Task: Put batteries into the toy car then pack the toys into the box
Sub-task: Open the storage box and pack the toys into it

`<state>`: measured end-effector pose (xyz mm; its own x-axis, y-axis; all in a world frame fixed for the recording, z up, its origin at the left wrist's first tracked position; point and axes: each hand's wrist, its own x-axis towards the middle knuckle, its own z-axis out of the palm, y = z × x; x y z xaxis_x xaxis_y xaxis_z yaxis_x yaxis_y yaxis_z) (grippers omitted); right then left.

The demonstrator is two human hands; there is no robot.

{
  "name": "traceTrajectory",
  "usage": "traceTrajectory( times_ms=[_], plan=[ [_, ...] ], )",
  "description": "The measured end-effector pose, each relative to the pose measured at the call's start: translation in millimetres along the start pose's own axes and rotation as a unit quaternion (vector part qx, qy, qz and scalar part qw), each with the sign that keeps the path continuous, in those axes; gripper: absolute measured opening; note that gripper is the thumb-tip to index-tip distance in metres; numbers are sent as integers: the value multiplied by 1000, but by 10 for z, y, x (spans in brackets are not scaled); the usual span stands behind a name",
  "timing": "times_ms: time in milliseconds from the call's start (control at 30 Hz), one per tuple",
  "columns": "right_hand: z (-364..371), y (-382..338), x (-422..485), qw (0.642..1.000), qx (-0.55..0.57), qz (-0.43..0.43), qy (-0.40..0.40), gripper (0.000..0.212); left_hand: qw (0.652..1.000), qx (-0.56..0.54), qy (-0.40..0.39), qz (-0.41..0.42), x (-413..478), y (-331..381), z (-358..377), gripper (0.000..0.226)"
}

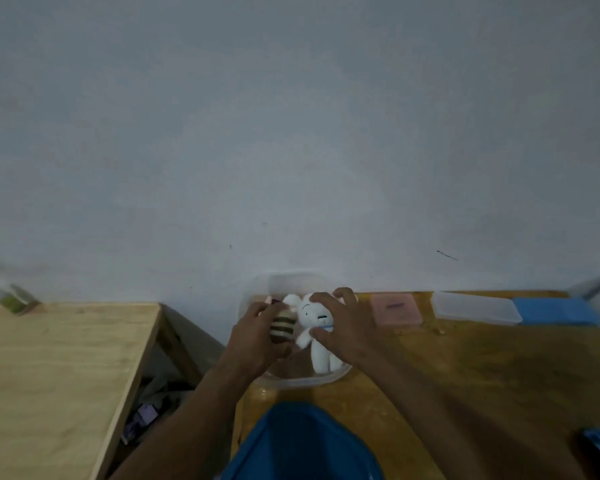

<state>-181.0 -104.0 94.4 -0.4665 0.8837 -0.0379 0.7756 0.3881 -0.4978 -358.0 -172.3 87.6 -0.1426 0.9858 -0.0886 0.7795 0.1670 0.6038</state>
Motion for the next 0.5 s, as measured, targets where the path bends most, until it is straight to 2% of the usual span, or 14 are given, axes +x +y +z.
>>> traceTrajectory(
  times_ms=[100,300,500],
  plan=[
    [81,-27,24,999,-26,20,-41,55,999,22,-39,-7,44,-47,61,76],
    [242,-18,90,993,10,63,-95,62,996,33,-77,-33,129,-119,120,75],
    [308,5,159,991,33,58,-120,66,991,5,-127,-48,214,-161,65,84]
  ],
)
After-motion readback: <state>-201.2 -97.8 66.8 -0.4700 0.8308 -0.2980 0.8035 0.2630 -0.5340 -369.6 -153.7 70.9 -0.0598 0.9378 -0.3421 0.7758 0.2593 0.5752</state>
